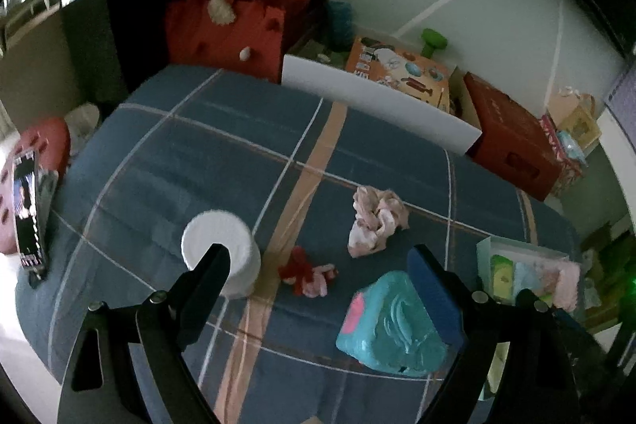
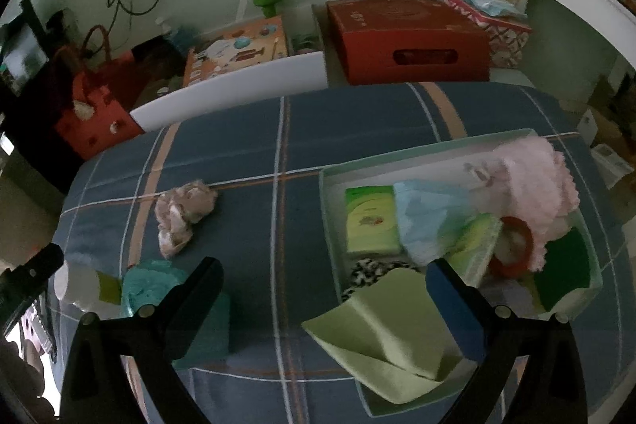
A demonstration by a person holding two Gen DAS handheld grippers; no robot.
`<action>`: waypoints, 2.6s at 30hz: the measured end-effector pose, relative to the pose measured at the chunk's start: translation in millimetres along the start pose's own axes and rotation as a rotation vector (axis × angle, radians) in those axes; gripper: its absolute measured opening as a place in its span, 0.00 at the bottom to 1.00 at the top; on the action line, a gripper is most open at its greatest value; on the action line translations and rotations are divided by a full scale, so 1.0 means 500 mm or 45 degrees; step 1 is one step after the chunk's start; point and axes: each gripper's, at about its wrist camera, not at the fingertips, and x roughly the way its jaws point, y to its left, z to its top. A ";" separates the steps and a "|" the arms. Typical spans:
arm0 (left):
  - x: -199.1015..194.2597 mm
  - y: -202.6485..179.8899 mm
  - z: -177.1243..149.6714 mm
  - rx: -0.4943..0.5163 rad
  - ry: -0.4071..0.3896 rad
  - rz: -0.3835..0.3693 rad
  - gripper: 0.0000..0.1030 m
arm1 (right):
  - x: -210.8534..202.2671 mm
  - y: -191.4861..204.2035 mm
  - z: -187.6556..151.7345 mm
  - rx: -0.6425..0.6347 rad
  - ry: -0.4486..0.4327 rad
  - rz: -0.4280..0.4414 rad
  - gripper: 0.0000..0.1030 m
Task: Organize soft objects
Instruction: 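Withdraw both open tools from the tray back toward the remaining items, then grasp the red flower hair tie with the left tool while the right tool grasps the pink scrunchie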
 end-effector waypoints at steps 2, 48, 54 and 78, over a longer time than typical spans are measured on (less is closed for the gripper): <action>0.003 0.007 -0.005 -0.023 0.015 -0.023 0.88 | 0.002 0.011 -0.002 -0.012 0.004 0.011 1.00; 0.120 -0.031 0.078 0.197 0.368 -0.175 0.88 | 0.109 0.120 0.170 -0.181 0.414 0.286 1.00; 0.160 0.005 0.138 0.229 0.465 -0.062 0.88 | 0.162 0.160 0.187 -0.200 0.520 0.273 1.00; 0.255 0.104 0.196 0.168 0.630 0.081 0.88 | 0.351 0.306 0.140 -0.418 0.746 0.137 0.84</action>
